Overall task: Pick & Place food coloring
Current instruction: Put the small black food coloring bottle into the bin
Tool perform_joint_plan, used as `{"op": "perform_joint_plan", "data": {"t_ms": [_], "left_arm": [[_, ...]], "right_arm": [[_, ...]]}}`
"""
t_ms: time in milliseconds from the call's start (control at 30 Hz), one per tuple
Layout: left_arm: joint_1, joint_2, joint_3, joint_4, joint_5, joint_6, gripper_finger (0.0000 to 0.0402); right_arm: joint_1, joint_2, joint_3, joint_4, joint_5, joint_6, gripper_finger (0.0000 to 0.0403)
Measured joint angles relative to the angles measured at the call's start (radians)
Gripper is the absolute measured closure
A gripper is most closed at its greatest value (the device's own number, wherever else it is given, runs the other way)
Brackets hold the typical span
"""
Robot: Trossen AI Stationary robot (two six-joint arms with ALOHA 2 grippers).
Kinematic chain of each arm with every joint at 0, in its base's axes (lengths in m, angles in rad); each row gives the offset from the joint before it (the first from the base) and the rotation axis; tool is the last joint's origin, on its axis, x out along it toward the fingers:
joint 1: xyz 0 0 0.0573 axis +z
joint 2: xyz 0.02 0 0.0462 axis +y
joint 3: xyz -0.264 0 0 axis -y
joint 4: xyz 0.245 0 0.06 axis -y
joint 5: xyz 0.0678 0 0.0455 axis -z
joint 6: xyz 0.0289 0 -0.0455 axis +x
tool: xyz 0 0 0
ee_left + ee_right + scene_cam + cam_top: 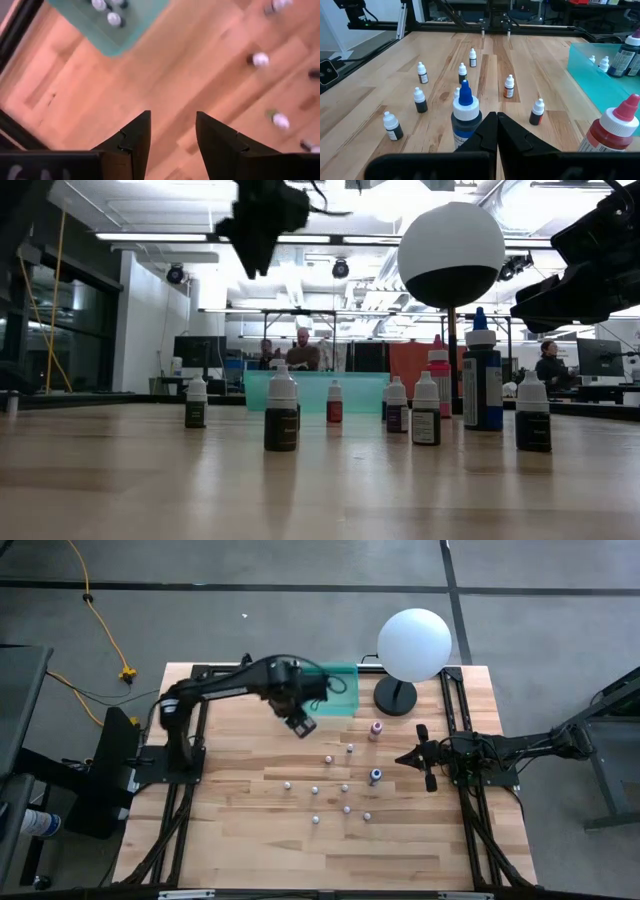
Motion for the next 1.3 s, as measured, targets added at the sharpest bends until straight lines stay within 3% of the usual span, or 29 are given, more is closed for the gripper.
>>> {"op": "perform_joint_plan", "data": {"t_ms": [300,500,667,800,933,1300], "left_arm": [[-0.118,-0.296,-0.458,0.275,0.077,-0.172,0.0254],[-0.165,-0.417,-0.668,0.365,0.164,-0.261,0.0254],[-0.210,-0.493,-0.766,0.399,0.169,-0.248,0.0254],[-0.241,-0.528,-0.839,0.402,0.159,-0.100,0.0254],[-0.271,-0.528,-0.887,0.379,0.158,0.044,0.0254],[-0.305,-0.517,-0.970,0.526,0.157,0.221,0.0254]], "right_arm": [[0.000,0.000,0.000,0.000,0.000,0.000,0.0402],[0.000,0.000,0.000,0.003,0.001,0.000,0.0402],[0.000,-0.001,0.000,0.002,0.001,0.000,0.0402],[0.000,-0.001,0.000,0.001,0.000,0.000,0.0402],[0.000,-0.001,0.000,0.001,0.000,0.000,0.0402],[0.000,0.000,0.000,0.001,0.000,0.000,0.0402]]}}
